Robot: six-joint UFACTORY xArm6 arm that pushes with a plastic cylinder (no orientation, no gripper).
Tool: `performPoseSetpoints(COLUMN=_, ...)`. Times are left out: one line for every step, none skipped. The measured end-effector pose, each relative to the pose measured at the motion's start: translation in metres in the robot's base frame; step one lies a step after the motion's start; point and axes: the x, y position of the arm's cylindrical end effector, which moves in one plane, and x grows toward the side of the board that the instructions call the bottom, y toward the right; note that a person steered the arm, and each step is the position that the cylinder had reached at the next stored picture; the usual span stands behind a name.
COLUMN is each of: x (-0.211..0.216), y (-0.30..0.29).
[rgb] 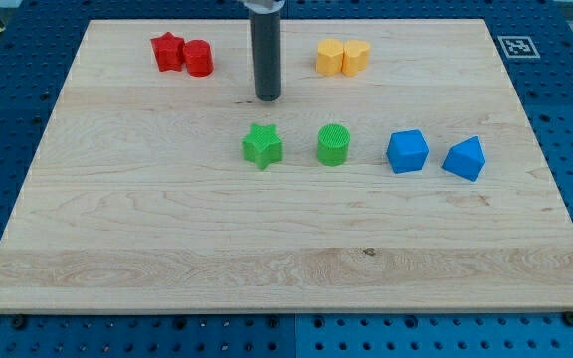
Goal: Place your arm at the top right of the green circle
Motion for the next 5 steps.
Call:
performPoseSetpoints(x=0.012, y=-0.008)
performPoseSetpoints(x=0.013, y=-0.006)
performPoseSetpoints(x=0.013, y=0.002)
performPoseSetpoints(x=0.012, y=0.020)
performPoseSetpoints(x=0.010, y=0.044)
